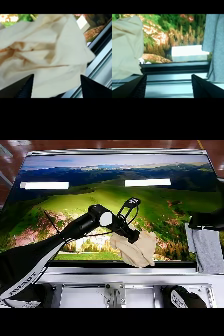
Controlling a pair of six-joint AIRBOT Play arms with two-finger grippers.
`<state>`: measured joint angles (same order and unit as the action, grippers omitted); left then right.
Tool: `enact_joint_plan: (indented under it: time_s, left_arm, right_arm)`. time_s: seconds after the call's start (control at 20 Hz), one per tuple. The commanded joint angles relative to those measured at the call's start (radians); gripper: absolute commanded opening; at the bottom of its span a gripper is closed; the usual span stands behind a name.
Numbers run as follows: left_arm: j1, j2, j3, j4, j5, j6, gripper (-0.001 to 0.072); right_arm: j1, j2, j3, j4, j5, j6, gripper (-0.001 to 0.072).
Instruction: Fold the shirts.
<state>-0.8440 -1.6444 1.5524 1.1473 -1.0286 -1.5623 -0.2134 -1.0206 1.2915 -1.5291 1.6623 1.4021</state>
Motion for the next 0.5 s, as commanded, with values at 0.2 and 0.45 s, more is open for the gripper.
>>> enact_joint_plan:
  time_s: [0.2, 0.45]
  left_arm:
    - [0.386, 0.1, -0.022, -0.013, -0.356, 0.029, 0.072]
    - [0.437, 0.137, -0.348, -0.203, -0.24, 0.09, 0.072]
  right_arm:
    - [-0.142, 0.001, -0.215, 0.219, -0.114, -0.04, 0.068]
    - [-0.183, -0.046, -0.39, 0.398, -0.152, -0.112, 0.068]
